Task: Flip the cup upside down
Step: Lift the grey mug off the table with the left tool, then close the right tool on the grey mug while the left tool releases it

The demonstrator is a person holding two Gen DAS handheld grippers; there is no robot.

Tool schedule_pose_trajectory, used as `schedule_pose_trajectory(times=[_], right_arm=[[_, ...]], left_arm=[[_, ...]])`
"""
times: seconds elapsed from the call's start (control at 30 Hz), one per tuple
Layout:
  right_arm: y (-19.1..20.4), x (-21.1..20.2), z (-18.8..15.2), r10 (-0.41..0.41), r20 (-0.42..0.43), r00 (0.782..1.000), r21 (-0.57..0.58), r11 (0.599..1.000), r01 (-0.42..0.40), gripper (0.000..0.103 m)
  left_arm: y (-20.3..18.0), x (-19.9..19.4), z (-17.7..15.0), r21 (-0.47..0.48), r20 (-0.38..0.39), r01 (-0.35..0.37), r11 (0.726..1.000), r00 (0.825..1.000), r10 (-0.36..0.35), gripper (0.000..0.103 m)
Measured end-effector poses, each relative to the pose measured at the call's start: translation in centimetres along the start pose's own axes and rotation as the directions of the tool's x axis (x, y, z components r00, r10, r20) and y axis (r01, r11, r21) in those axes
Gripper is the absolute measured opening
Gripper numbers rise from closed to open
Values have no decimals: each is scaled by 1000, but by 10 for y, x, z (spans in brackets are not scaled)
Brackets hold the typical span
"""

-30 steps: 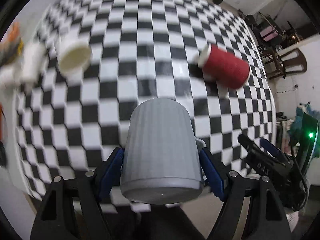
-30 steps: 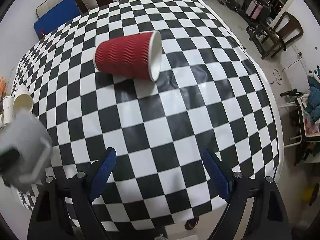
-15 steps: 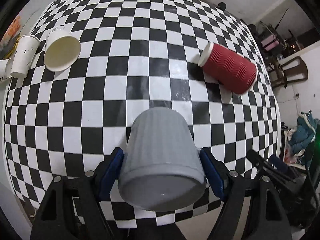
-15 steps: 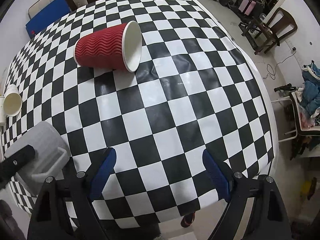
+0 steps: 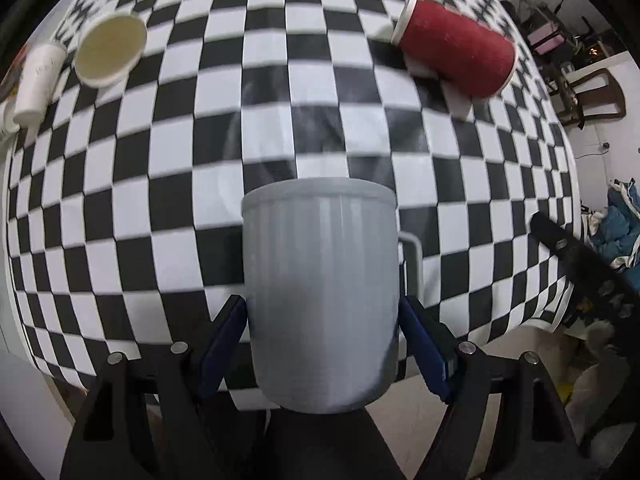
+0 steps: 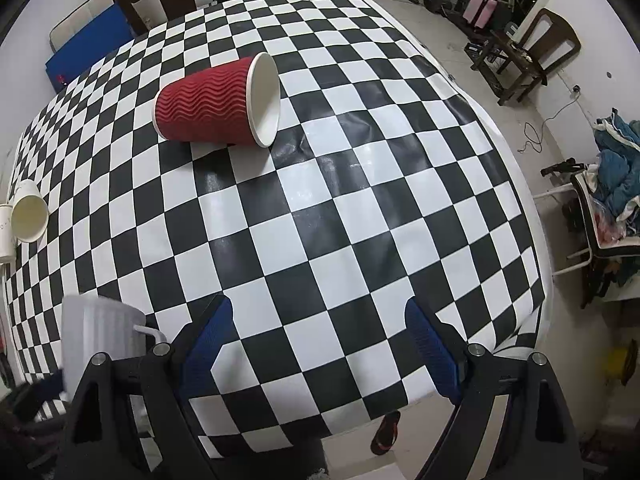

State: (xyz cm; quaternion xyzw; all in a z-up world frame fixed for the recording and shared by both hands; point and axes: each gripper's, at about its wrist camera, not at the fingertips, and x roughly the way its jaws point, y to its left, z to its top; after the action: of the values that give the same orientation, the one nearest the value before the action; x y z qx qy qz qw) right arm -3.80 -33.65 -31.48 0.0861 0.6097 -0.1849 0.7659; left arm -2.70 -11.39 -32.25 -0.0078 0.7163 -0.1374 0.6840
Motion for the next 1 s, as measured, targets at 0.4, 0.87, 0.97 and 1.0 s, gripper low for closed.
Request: schedule_pose_trajectory(times=[0.4, 0.87, 0.97, 1.0], right_arm=[[-3, -11, -17, -70, 18, 997, 9, 998, 70, 89], [34, -49, -15, -54, 85, 995, -278, 958, 75, 92], [71, -62, -16, -63, 103, 993, -551, 827, 110, 92], [91, -67, -20, -71, 125, 990, -682, 718, 138, 92]], left_arm=[[5, -1, 26, -20, 82, -16, 1000, 997, 17, 77], [33, -73, -2, 50, 239, -170, 984, 959, 153, 102], [50, -77, -12, -19, 224, -224, 974, 949, 223, 102], [55, -77, -14, -38, 217, -233, 972, 947, 236, 102]])
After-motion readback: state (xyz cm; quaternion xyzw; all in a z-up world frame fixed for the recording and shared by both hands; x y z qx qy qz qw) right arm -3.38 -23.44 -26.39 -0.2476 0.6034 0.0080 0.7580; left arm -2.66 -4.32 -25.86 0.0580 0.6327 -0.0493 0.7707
